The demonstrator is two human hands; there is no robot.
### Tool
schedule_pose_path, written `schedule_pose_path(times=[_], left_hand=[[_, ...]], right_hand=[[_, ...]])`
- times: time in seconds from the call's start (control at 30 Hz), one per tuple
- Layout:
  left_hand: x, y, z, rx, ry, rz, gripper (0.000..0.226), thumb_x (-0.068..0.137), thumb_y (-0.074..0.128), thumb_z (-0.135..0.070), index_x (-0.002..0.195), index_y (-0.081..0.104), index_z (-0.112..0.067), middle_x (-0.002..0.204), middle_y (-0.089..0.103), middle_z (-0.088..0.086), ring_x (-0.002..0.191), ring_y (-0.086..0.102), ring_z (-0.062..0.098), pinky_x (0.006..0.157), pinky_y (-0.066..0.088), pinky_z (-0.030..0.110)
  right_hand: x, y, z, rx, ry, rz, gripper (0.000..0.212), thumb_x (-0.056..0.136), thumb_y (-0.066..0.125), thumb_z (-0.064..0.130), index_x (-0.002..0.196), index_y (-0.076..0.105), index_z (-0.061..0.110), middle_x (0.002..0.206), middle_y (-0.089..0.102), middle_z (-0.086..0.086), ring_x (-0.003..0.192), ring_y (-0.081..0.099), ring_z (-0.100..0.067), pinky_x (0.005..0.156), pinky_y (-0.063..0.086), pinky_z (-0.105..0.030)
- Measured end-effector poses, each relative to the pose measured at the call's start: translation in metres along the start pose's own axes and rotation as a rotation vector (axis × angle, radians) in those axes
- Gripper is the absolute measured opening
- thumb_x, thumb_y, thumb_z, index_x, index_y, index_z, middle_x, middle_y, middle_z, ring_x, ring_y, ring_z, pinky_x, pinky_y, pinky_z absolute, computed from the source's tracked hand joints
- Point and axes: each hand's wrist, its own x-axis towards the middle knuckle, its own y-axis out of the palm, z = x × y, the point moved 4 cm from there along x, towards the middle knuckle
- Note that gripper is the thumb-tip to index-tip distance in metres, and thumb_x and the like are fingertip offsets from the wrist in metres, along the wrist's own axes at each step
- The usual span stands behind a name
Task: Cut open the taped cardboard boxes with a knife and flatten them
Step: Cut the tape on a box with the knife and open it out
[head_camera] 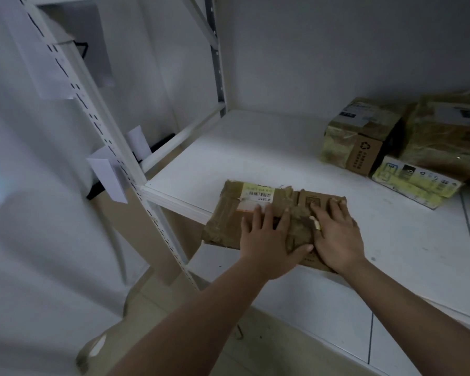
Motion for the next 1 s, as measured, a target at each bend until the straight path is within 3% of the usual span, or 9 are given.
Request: schedule_pose_path(times=[0.17,0.3,0.43,0.53,0.87,1.0], left_hand=[[0.029,-0.007,0.053,0.063,0.009,0.033,0.083,0.082,0.011,-0.082,0.150,-0.015,-0.040,0.160,-0.019,0.006,0.145,-0.020,0.035,0.115,-0.004,0.061],[0.057,-0.024,0.114,0.101,-0.082,0.028,0.077,0.084,0.009,-0.080,0.148,-0.015,-0.046,0.161,-0.017,0.004,0.145,-0.017,0.039,0.113,0.000,0.066],[0.082,-0.033,0.151,0.053,-0.126,0.045,0.076,0.084,0.011,-0.079,0.148,-0.013,-0.047,0.161,-0.018,0.003,0.145,-0.018,0.038,0.111,0.000,0.067],[0.099,-0.033,0.159,0.045,-0.110,0.038,0.074,0.085,0.010,-0.079,0.147,-0.015,-0.048,0.160,-0.019,0.002,0.145,-0.020,0.037,0.111,-0.003,0.066],[0.114,-0.034,0.161,0.072,-0.060,0.047,0.076,0.085,0.008,-0.077,0.148,-0.017,-0.044,0.160,-0.019,0.006,0.144,-0.019,0.040,0.111,-0.001,0.068],[0.103,-0.029,0.134,0.049,-0.016,0.069,0.077,0.086,0.010,-0.077,0.148,-0.020,-0.041,0.159,-0.023,0.008,0.143,-0.022,0.042,0.110,-0.003,0.070]], right_hand=[[0.022,0.004,0.030,0.142,-0.044,-0.043,0.053,0.095,0.043,0.011,0.146,0.032,0.017,0.156,0.019,-0.014,0.146,0.008,-0.030,0.117,0.015,-0.048],[0.046,0.018,0.066,0.064,-0.106,-0.001,0.054,0.097,0.039,0.015,0.148,0.026,0.026,0.159,0.012,-0.006,0.147,0.003,-0.027,0.116,0.009,-0.044],[0.072,0.040,0.094,0.062,-0.128,0.118,0.055,0.097,0.043,0.024,0.148,0.021,0.024,0.160,0.003,-0.007,0.146,-0.003,-0.033,0.118,0.008,-0.041],[0.085,0.048,0.103,-0.020,-0.079,0.118,0.067,0.093,0.049,0.029,0.150,0.014,0.022,0.159,-0.004,-0.011,0.145,-0.009,-0.036,0.118,0.005,-0.041],[0.092,0.049,0.107,-0.095,-0.020,0.089,0.070,0.093,0.045,0.035,0.151,0.010,0.020,0.159,-0.002,-0.014,0.146,-0.006,-0.034,0.119,0.004,-0.039],[0.069,0.036,0.087,-0.075,-0.002,-0.033,0.060,0.093,0.045,0.030,0.148,0.026,0.018,0.158,0.016,-0.010,0.146,0.011,-0.029,0.117,0.010,-0.034]])
